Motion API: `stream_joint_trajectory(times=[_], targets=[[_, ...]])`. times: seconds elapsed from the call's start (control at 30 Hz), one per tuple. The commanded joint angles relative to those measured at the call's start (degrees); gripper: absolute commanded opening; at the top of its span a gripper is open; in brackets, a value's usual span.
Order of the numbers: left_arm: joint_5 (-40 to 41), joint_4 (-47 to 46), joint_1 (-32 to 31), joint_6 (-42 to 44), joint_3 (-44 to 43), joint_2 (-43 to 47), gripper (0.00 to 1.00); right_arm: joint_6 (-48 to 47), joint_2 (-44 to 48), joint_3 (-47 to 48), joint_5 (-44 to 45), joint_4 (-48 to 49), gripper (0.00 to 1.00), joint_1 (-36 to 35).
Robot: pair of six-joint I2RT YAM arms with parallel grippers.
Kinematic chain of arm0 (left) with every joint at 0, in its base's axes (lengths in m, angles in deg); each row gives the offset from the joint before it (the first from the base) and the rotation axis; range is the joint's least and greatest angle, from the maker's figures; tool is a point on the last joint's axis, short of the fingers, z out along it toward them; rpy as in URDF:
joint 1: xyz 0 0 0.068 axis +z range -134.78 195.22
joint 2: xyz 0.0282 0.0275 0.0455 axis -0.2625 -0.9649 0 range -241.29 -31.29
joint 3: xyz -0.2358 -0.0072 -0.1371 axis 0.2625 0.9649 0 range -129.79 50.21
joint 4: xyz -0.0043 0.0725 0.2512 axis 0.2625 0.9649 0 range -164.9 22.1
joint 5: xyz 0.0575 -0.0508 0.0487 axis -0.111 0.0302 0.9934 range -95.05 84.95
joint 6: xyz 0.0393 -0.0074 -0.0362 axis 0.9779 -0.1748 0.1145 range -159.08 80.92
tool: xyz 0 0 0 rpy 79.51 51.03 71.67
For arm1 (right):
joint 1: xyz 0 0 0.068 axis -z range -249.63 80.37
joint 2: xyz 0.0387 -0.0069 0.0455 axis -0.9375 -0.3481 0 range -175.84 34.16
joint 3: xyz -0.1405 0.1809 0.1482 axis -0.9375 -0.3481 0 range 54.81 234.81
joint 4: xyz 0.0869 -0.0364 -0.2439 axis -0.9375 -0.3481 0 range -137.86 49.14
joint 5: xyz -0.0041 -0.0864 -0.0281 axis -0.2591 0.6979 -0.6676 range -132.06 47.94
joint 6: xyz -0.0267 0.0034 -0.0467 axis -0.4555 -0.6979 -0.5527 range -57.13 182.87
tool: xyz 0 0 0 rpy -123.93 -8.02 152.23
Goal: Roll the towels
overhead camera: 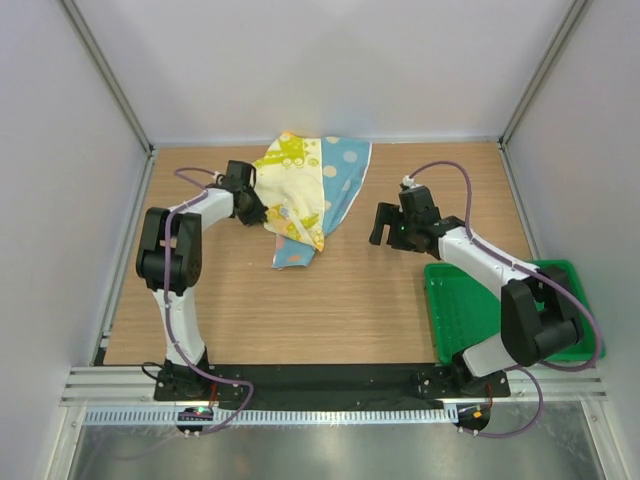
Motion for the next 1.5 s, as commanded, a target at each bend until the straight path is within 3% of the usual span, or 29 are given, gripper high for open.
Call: stream_joint_trajectory(times=[0.0,0.27,0.57,0.7,0.83,0.87,0.97,1.0,1.03,1.17,1.37,1.43,1.47], targets=[[0.18,-5.6,-0.16,1.03,2.81,1.02,0.0,0.44,-0.74,-3.4,-2.62,6.34,0.9,-0.61],[0.88,-6.84,-0.16,1.82,4.14,7.16,0.01,0.79,-5.13,-2.8,-3.5,9.34,0.89,-2.28],[7.38,2.03,1.33,1.11,0.27,24.13,0.0,1.49,-4.7,2.12,-1.21,3.01,0.88,-6.75],[10.45,8.97,6.59,1.29,0.18,28.26,0.0,2.98,-2.77,2.83,1.16,-0.24,0.88,-8.34],[18.87,14.15,14.05,0.86,3.69,33.0,0.01,4.04,-1.71,4.06,1.86,-4.62,0.88,-9.83],[20.12,14.86,16.77,0.68,5.7,34.84,0.04,4.04,-1.53,4.41,2.3,-5.42,0.88,-10.01],[21.45,16.1,19.26,-0.56,7.65,36.7,0.61,3.78,-1.1,5.73,2.74,-8.24,0.88,-10.98],[20.32,16.27,19.26,-0.12,8.0,37.05,0.84,3.69,-0.92,6.08,2.83,-9.11,0.88,-11.07],[17.26,16.54,19.35,-0.12,8.01,36.97,0.91,3.78,-0.83,6.34,3.0,-9.56,0.88,-11.24],[12.15,17.5,17.69,-0.29,8.97,38.19,0.98,3.69,0.14,7.13,3.7,-11.05,0.89,-11.33],[5.46,15.66,7.24,-3.88,13.45,39.96,0.96,3.6,-0.12,8.45,5.29,-13.16,0.89,-11.33],[3.17,13.83,2.58,-5.56,16.77,40.31,0.95,3.52,-0.39,8.89,5.9,-14.3,0.99,-11.33],[2.47,12.94,1.26,-7.74,18.27,40.4,0.94,3.6,-0.56,9.24,6.08,-14.66,1.0,-11.33]])
